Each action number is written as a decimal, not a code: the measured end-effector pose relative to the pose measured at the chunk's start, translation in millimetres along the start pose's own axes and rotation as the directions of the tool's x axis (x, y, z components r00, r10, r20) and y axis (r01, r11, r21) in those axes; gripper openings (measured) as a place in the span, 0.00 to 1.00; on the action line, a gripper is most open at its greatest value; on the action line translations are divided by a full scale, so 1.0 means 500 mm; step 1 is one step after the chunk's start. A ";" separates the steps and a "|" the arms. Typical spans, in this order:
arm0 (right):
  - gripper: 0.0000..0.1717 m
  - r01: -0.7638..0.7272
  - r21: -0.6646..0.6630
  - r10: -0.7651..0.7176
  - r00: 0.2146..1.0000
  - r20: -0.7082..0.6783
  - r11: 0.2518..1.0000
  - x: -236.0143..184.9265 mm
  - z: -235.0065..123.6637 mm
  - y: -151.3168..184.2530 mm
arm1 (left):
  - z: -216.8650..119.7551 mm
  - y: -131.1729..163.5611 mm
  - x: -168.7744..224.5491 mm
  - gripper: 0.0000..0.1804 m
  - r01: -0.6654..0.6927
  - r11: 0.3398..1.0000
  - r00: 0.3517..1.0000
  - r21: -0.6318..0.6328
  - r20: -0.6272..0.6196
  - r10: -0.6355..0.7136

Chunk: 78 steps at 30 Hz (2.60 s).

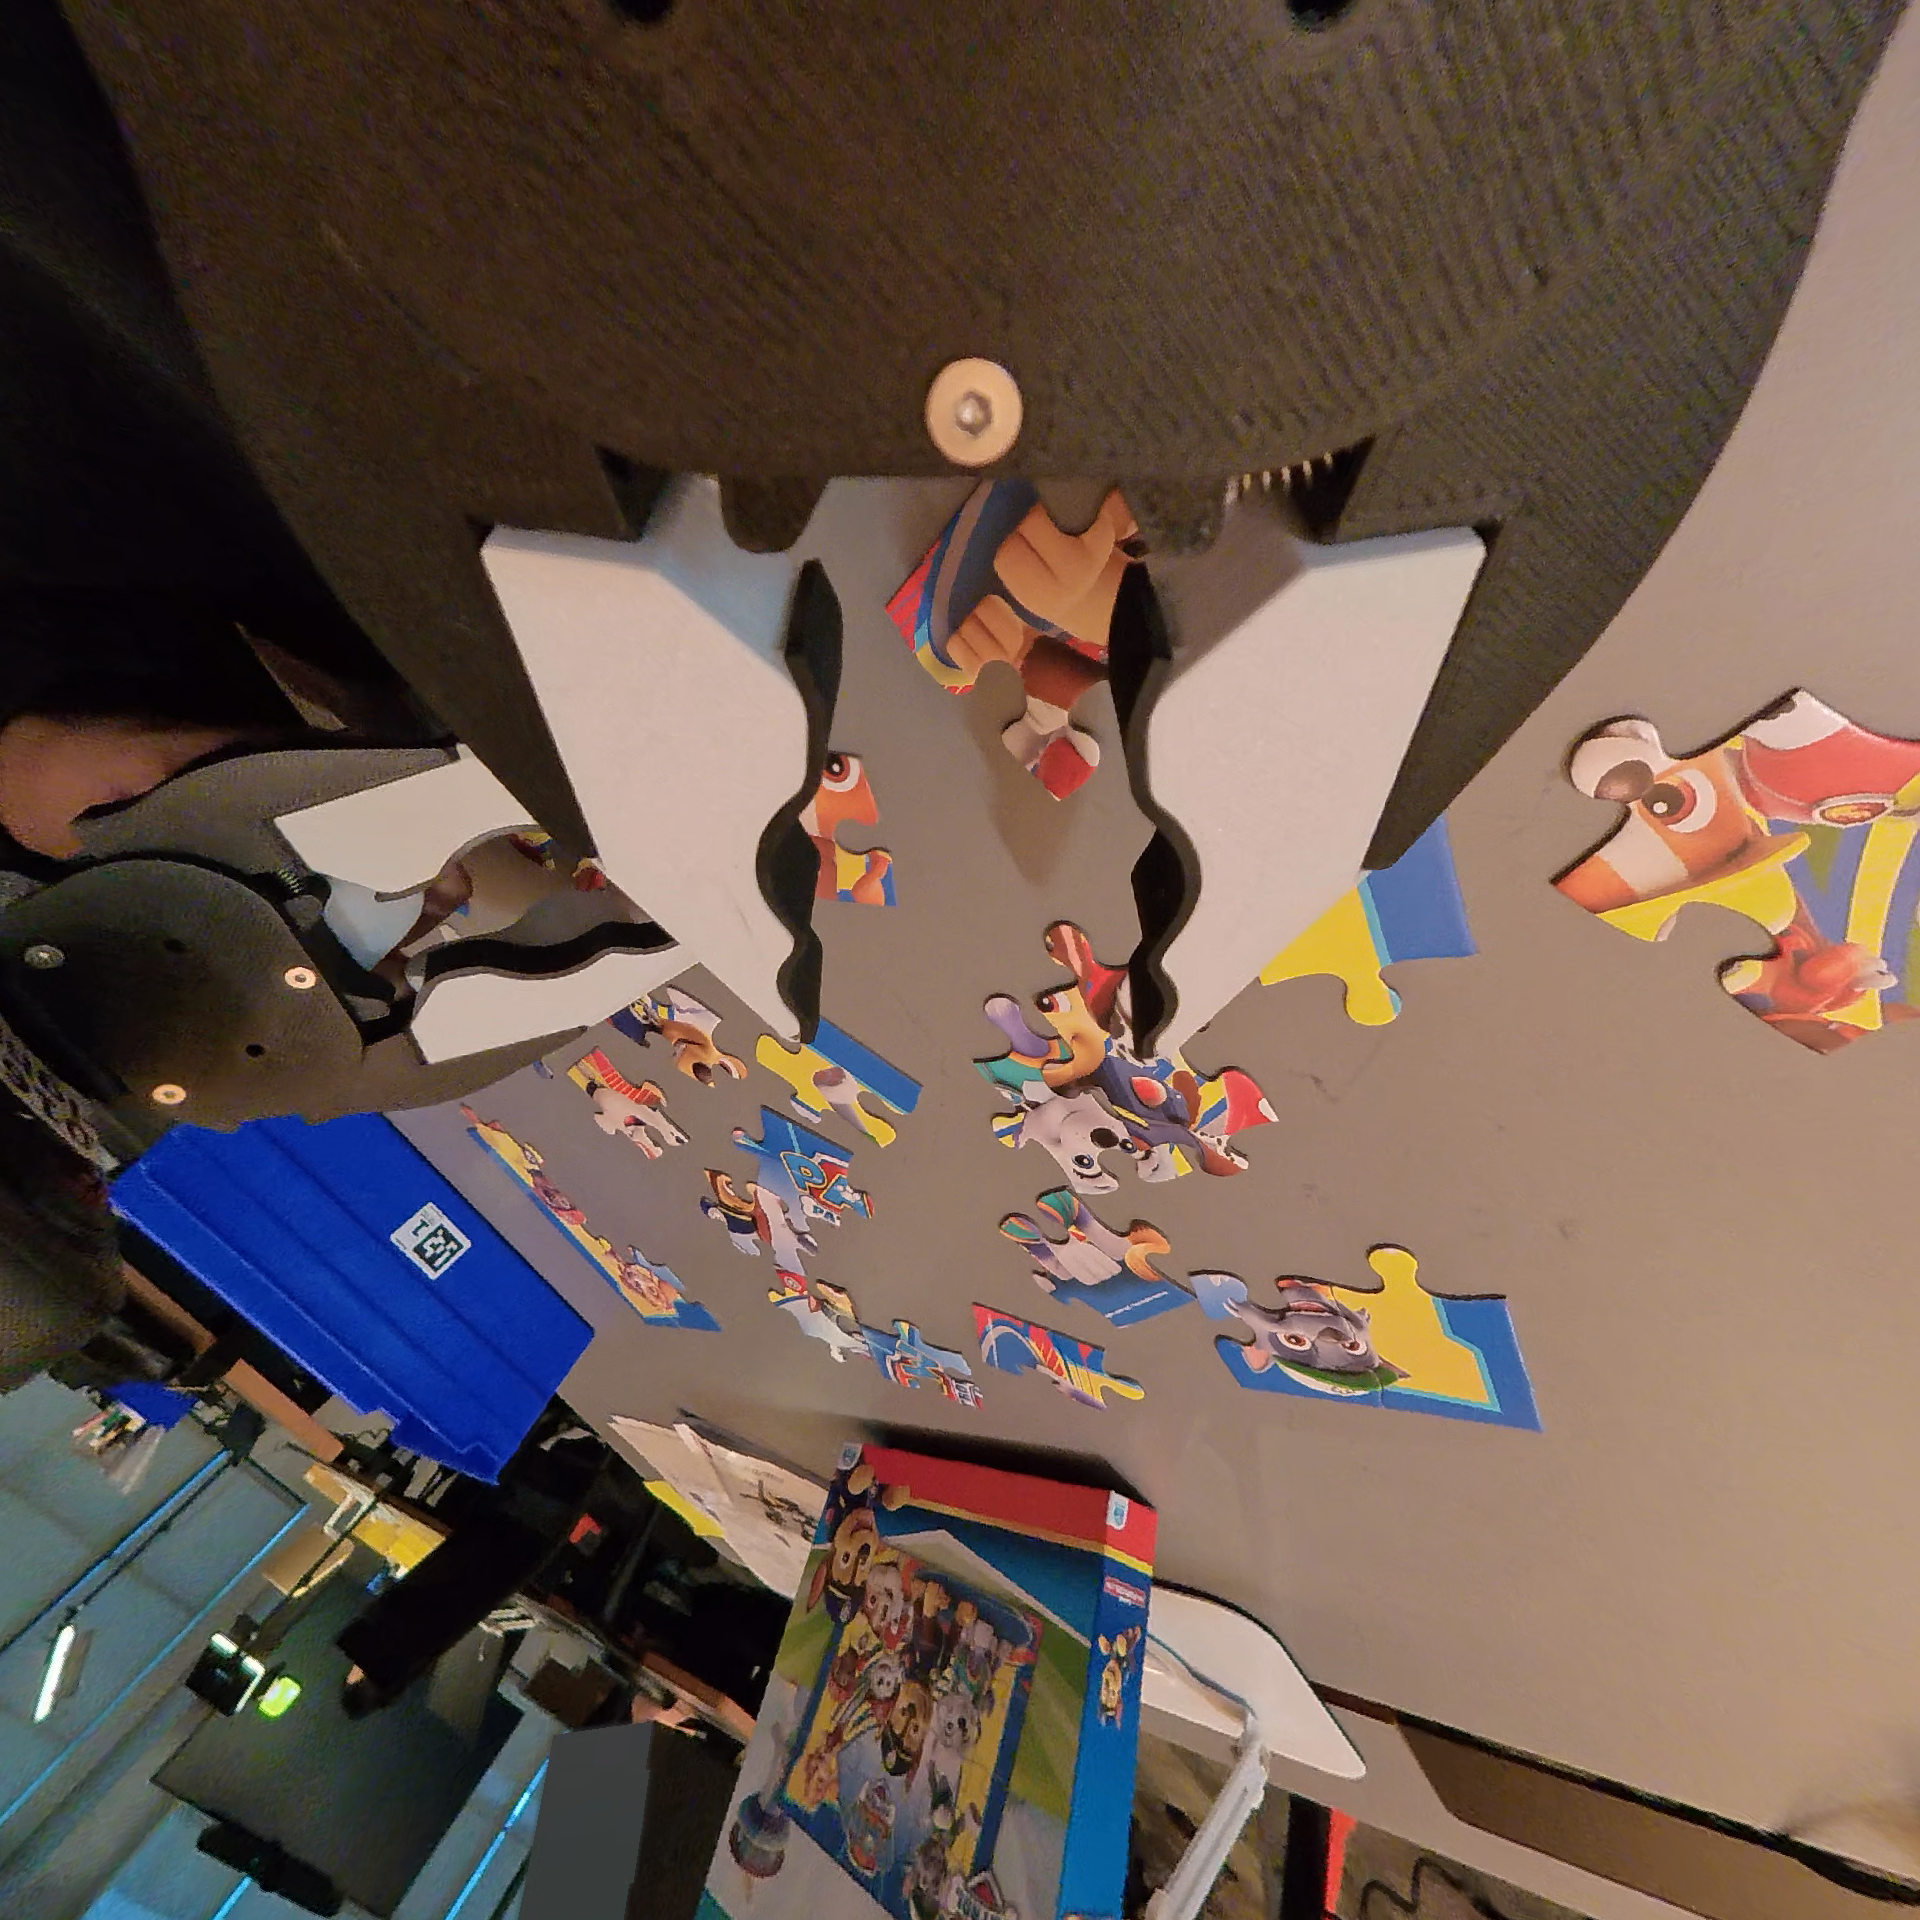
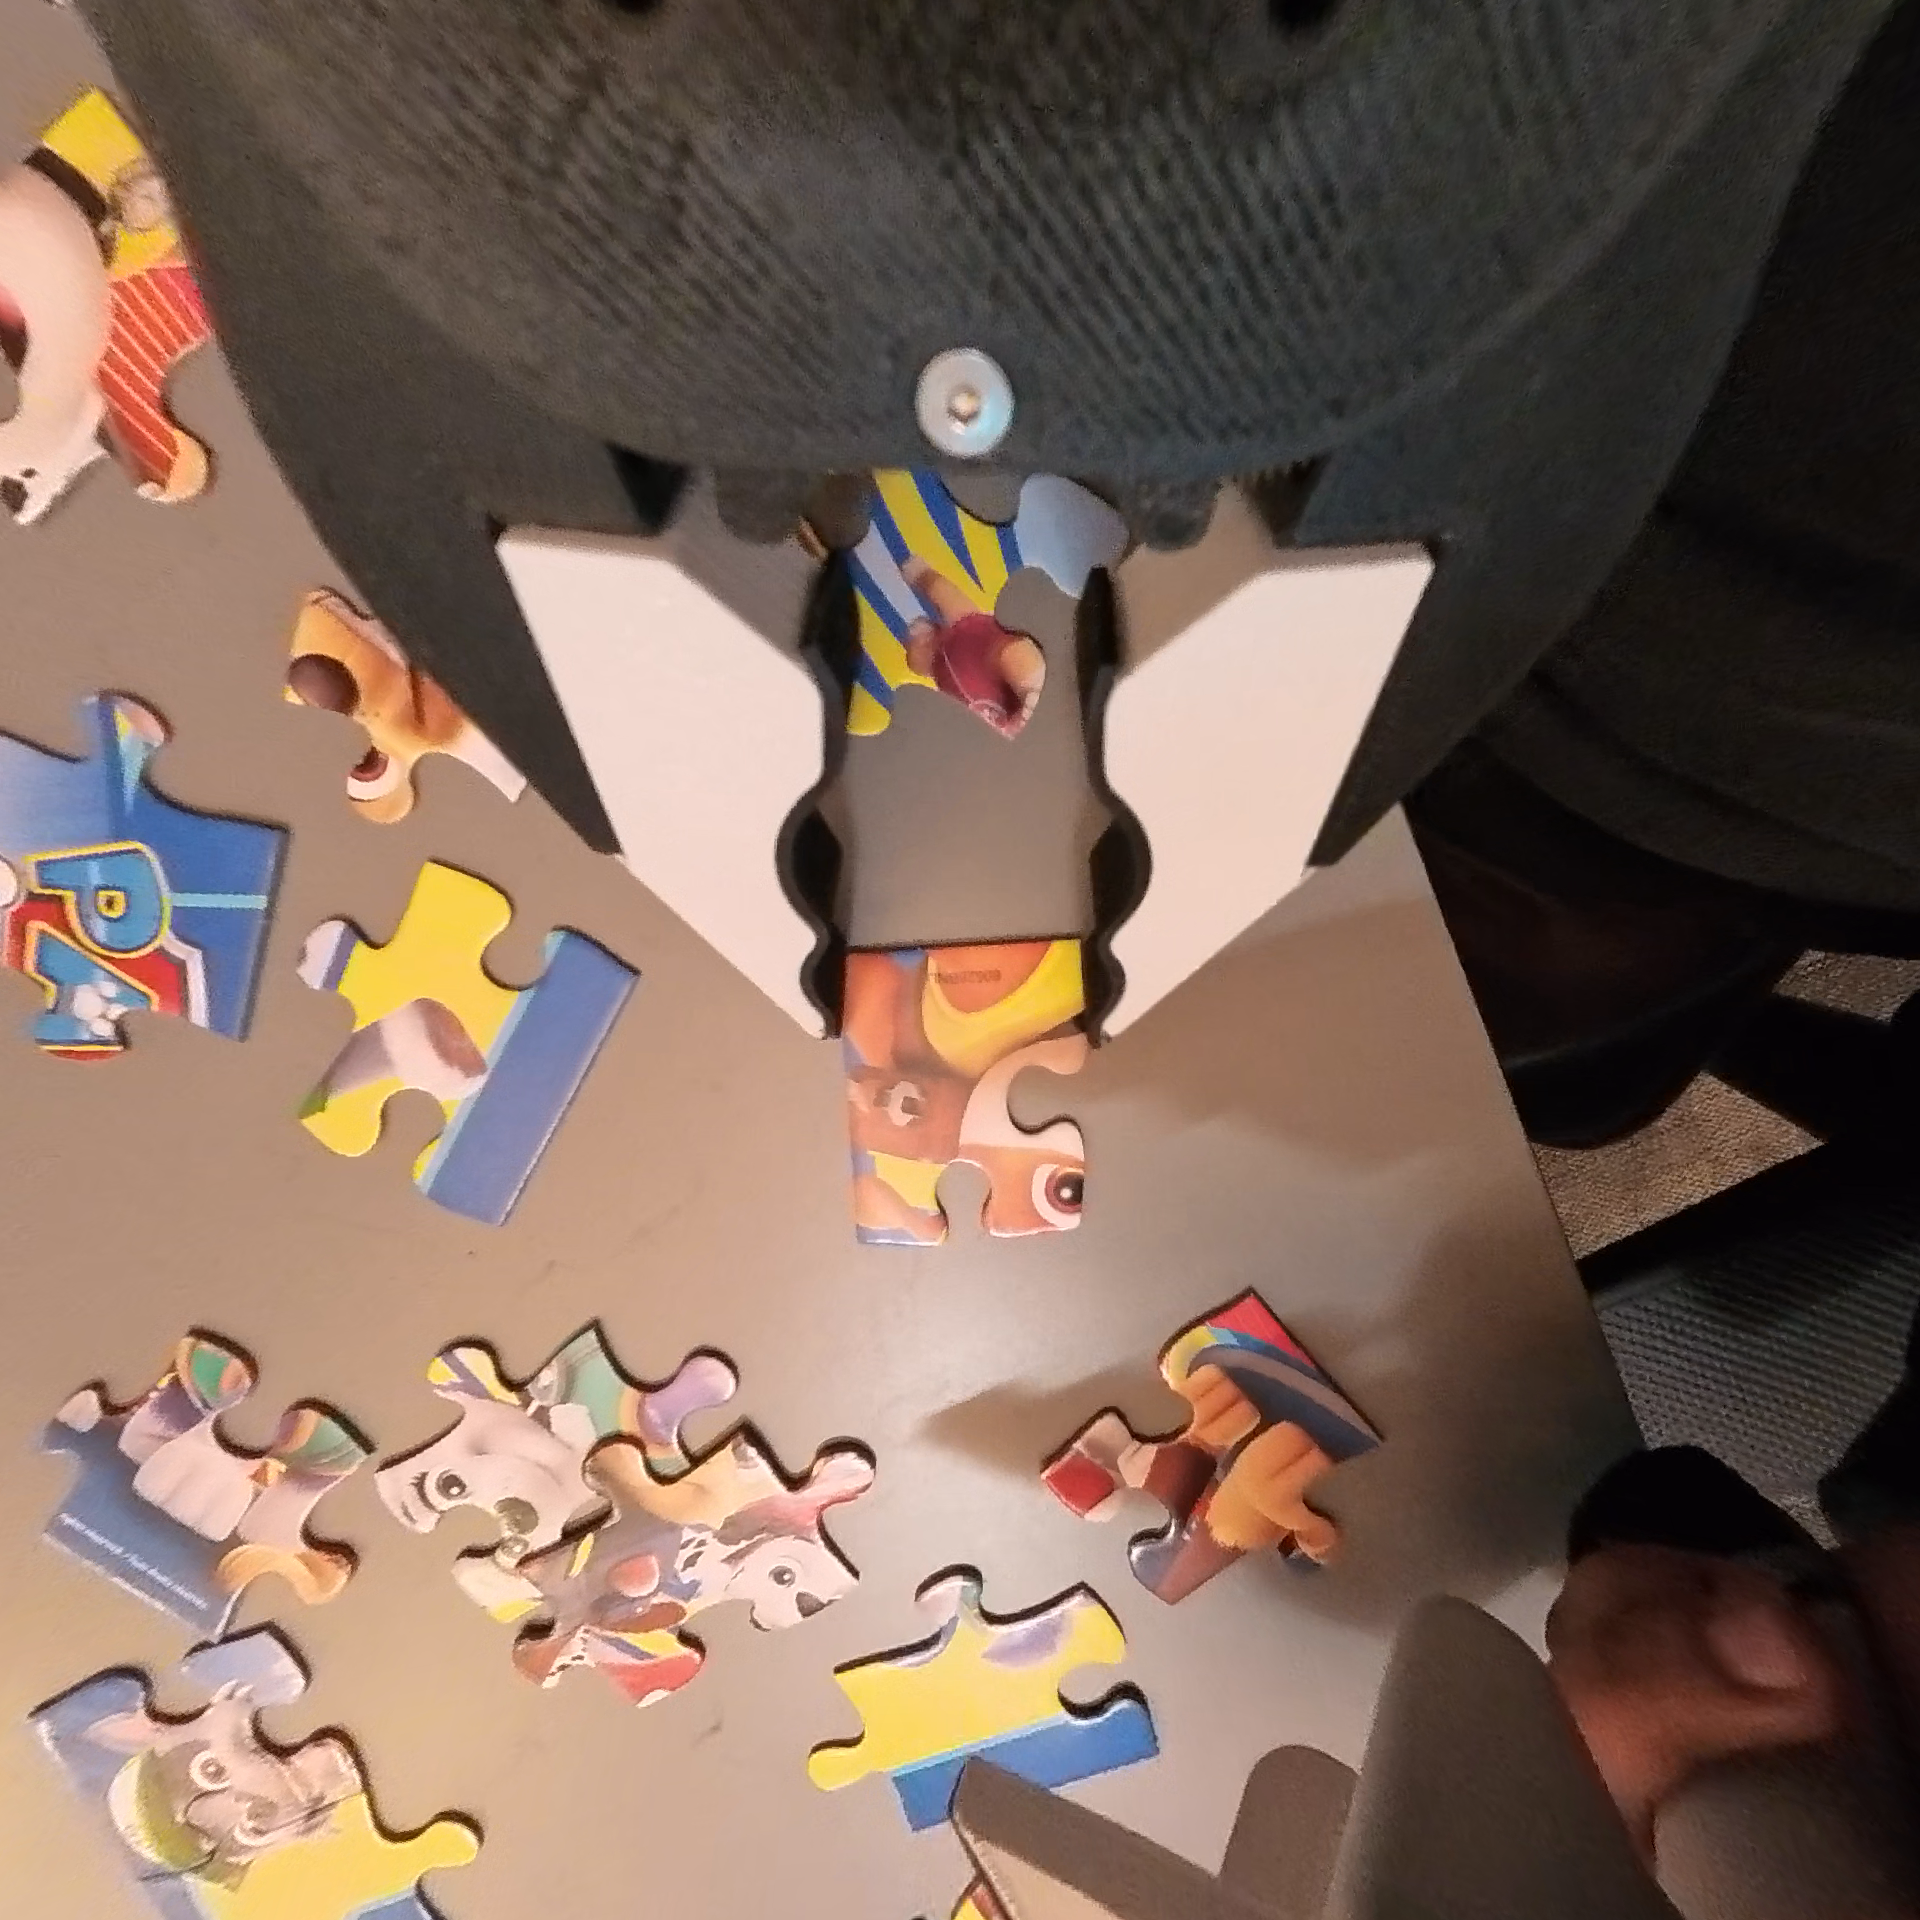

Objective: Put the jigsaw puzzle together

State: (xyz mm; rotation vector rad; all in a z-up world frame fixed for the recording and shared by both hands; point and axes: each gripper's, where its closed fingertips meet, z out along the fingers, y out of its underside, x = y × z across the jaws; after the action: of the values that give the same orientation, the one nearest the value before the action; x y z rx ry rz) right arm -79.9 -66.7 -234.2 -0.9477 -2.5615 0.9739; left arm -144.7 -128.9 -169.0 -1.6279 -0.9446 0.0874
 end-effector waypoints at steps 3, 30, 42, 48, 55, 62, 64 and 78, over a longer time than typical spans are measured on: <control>0.26 -0.003 0.010 0.003 1.000 -0.007 1.000 0.001 -0.001 0.000 | 0.001 0.002 -0.002 0.32 0.006 1.000 1.000 -0.003 -0.003 -0.006; 0.26 -0.652 0.336 0.702 0.445 -0.557 0.680 0.359 -0.402 0.438 | 0.122 -0.005 0.254 0.30 -0.055 0.993 0.906 -0.104 -0.423 0.006; 0.30 -0.634 0.331 0.686 0.464 -0.560 0.699 0.361 -0.390 0.429 | 0.139 -0.005 0.268 0.31 -0.049 0.991 0.898 -0.128 -0.440 -0.013; 0.31 -0.630 0.320 0.676 0.471 -0.566 0.707 0.363 -0.389 0.431 | 0.140 -0.007 0.271 0.30 -0.049 0.991 0.897 -0.127 -0.442 -0.012; 0.30 -0.623 0.316 0.670 0.484 -0.563 0.715 0.366 -0.383 0.424 | 0.144 -0.007 0.286 0.30 -0.058 0.990 0.890 -0.131 -0.456 -0.008; 0.31 -0.603 0.323 0.660 0.497 -0.564 0.730 0.372 -0.388 0.416 | 0.186 -0.013 0.345 0.31 -0.165 0.964 0.845 -0.207 -0.534 0.030; 0.31 -0.572 0.339 0.646 0.501 -0.576 0.747 0.379 -0.403 0.411 | 0.211 -0.013 0.382 0.31 -0.248 0.937 0.810 -0.244 -0.583 0.063; 0.17 -0.485 0.319 0.575 0.600 -0.556 0.814 0.408 -0.400 0.404 | 0.583 0.124 0.550 0.08 -0.739 0.535 0.635 -0.409 -0.690 0.348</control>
State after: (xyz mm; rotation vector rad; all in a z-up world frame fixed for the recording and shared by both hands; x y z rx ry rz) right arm -50.9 281.7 -219.4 -1.7143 -1.6343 0.7441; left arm -82.7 270.9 -194.2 -2.4258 0.1038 -0.2938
